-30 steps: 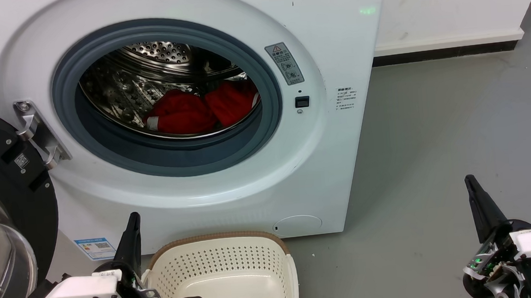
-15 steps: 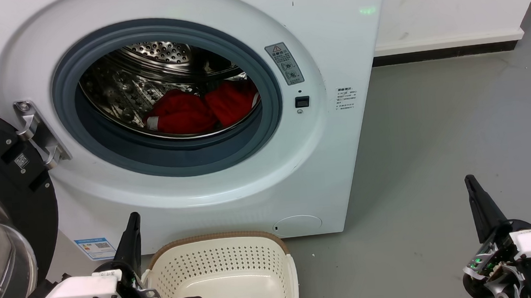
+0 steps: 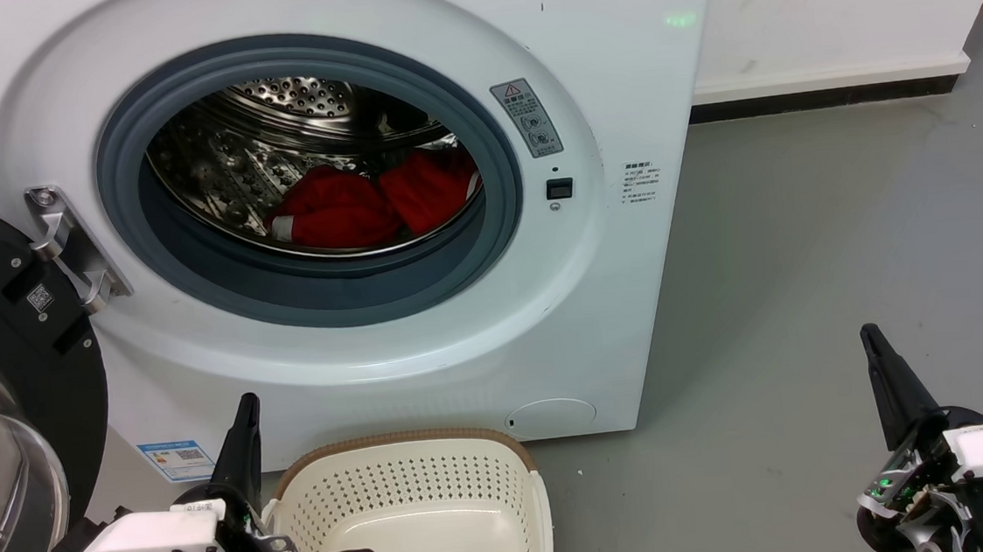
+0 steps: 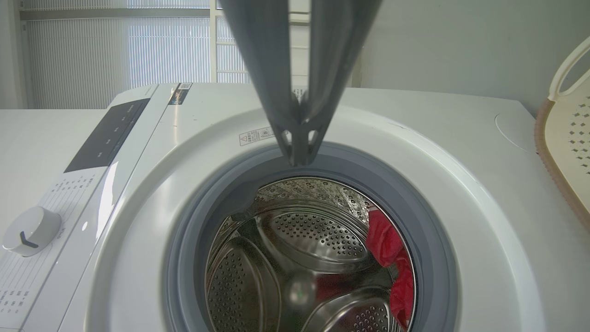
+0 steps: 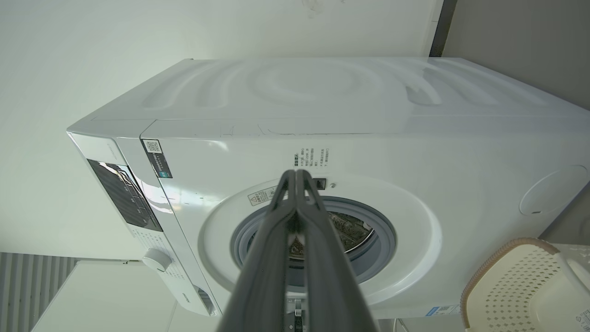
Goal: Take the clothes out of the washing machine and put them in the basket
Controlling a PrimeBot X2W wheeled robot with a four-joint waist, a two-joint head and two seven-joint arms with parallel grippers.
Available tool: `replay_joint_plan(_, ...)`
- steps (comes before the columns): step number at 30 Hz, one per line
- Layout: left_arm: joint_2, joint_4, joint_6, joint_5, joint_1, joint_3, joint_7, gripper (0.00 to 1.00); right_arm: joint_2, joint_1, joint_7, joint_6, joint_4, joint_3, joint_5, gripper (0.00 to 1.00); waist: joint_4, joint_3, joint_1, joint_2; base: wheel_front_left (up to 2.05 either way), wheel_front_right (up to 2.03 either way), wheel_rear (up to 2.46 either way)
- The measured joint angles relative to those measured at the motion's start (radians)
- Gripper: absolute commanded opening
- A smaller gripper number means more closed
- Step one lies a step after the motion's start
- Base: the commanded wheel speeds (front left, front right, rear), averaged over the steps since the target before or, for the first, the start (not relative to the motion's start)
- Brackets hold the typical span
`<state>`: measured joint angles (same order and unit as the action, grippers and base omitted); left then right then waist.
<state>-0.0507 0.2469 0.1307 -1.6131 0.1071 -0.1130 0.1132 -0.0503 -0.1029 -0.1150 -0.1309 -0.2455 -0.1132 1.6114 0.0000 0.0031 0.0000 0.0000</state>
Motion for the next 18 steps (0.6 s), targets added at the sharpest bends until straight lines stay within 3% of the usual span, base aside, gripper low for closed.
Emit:
replay_joint_plan(13,0.0,0.0,0.0,0.0,0.0,0.0,0.0,0.0,0.0,0.0,0.0,0.0,0.0,0.0,0.0,0.0,0.0,0.0,0.0,0.0,0.0,0.0,0.0)
replay_joint_plan(14,0.0,0.0,0.0,0.0,0.0,0.0,0.0,1.0,0.0,0.0,0.0,0.0,0.0,0.0,0.0,1.0,0.0,0.0,0.0001,0.0,0.0,0.0,0.0)
replay_joint_plan(18,0.002,0.032,0.0,0.0,-0.026,0.005,-0.002,1.0,0.002,0.025,0.0,0.0,-0.029,0.002,0.0,1.0,0.0,0.0,0.0,0.0,0.0,0.0,0.0)
